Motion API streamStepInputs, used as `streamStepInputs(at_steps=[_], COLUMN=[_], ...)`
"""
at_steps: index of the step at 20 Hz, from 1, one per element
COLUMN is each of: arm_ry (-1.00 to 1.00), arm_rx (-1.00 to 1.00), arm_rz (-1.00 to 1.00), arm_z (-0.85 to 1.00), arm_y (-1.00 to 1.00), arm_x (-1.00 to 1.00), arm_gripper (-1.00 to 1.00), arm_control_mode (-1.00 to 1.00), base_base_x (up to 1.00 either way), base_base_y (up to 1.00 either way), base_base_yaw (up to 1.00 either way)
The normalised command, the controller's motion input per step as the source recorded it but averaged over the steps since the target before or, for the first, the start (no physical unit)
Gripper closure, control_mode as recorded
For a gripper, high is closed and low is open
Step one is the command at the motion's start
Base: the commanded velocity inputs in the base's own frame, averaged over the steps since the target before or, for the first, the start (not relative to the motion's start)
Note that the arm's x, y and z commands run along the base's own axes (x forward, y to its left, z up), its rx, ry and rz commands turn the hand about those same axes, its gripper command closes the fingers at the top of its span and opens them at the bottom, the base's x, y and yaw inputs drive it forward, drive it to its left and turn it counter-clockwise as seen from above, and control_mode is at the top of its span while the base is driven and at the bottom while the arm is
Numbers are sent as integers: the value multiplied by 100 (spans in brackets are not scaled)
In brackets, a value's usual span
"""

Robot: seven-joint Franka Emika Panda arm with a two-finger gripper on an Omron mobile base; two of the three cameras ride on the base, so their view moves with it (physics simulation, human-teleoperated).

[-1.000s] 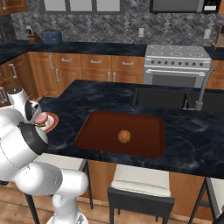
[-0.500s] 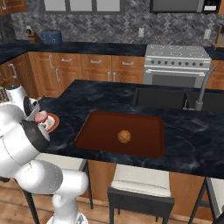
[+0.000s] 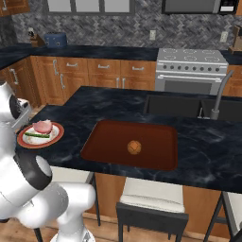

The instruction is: Create a steak meal by picking up the steak and asparagus from the tray and placing them on the plate. Leave the orange on the tray.

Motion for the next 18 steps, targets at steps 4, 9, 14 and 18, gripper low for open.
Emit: streamStepInputs(at_steps=[4, 9, 14, 18], arm_ry=[-13, -25, -30, -31], arm_rx=[0, 0, 0, 4], arm_rz=[-2, -5, -5, 0], arm_z=[74, 69, 73, 35], arm_y=[0, -4, -18, -33], arm_x=[-85, -89, -75, -49], arm_gripper=[-100, -100, -100, -100], arm_control_mode=[-100, -100, -100, -100], base_base_x=[0, 0, 0, 0], base_base_y=[0, 0, 0, 0], base_base_yaw=[0, 0, 0, 0])
